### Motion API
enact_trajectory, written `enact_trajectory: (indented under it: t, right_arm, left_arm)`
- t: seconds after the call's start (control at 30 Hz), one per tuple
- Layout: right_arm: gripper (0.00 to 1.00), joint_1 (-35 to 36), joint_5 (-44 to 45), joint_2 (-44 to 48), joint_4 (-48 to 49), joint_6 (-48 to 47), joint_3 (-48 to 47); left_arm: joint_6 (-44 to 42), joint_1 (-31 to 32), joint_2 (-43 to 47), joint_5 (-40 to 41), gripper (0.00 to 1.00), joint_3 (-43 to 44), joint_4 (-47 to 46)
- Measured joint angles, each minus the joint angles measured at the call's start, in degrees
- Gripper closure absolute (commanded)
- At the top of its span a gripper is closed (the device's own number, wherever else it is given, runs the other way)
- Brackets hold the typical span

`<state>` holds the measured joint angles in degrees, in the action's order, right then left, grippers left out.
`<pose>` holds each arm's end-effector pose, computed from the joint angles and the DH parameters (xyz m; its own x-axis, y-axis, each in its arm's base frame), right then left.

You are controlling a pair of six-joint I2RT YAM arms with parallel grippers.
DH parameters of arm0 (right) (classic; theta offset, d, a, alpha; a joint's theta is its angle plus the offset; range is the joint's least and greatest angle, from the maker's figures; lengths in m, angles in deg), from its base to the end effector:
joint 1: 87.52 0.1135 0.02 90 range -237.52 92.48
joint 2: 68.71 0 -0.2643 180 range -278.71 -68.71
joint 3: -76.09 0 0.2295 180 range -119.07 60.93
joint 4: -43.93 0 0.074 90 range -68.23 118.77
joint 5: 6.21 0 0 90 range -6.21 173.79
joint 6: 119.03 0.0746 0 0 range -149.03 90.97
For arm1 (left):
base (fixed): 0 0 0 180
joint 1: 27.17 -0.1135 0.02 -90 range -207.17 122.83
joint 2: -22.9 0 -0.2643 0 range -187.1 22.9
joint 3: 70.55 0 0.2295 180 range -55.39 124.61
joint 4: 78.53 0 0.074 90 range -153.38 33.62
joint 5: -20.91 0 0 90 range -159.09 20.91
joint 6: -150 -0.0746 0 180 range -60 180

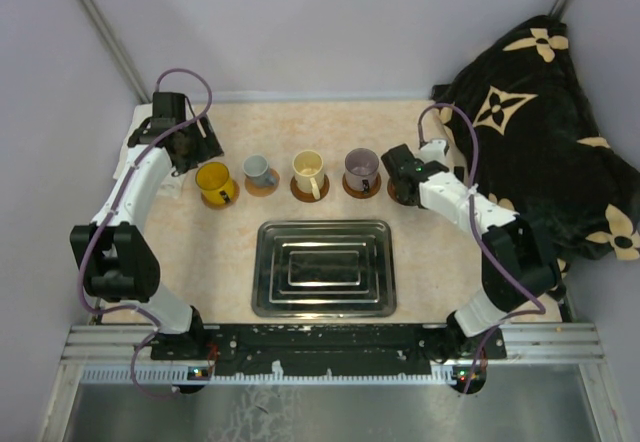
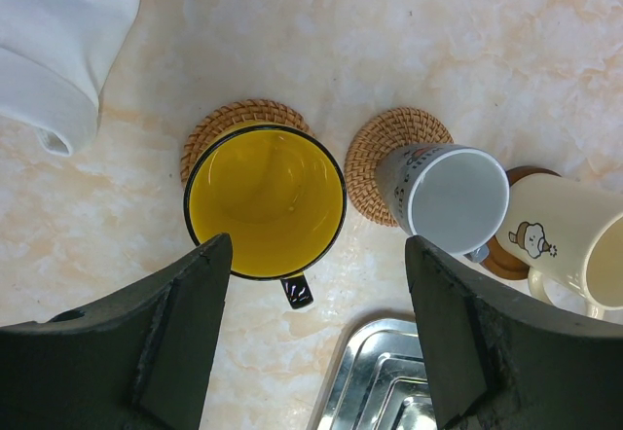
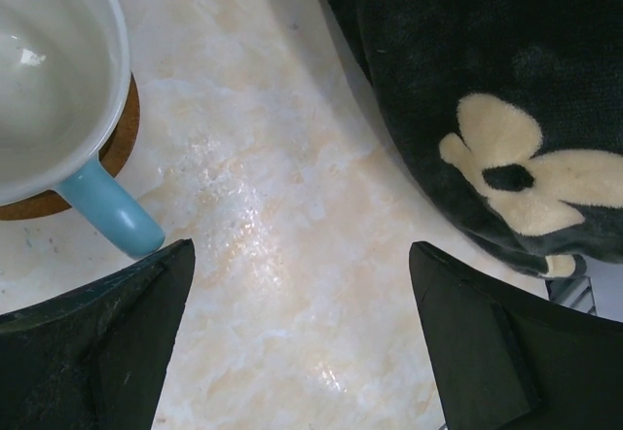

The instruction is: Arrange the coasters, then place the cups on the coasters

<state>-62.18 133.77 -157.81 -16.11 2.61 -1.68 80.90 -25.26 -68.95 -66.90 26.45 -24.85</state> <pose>0.2774 0.0681 0.2171 -0.7575 0.0145 -0.6527 0.4032 0.7967 -0.4502 0.3554 -0.0090 0.2870 -0.7025 -0.3332 -0.6289 -0.2597 0.9427 -0.2095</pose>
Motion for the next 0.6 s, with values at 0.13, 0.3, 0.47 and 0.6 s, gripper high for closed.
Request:
enact_trajectory:
  t: [0.13,0.3,0.47,0.6]
  right_arm:
    - [0.08,-0.5,0.0,0.1,0.5,-0.7,0.0]
    - [0.09,-0.5,-0.6,1.9,0.8,-1.5,0.0]
    - [0.12,-0.5,-2.7,8.9,1.7,-2.3,1.6]
    - [0.24,0.2,-3.9,14.8,1.3,-2.7,2.6]
  left_arm:
    - [0.0,0.0,0.0,0.0,0.22,0.0,0.0]
    - [0.0,0.0,0.0,0.0,0.22,0.0,0.0]
    - [0.0,0.0,0.1,1.5,0.25,0.0,0.0]
    - [0.2,0.1,2.5,4.6,0.37,-1.9,0.9]
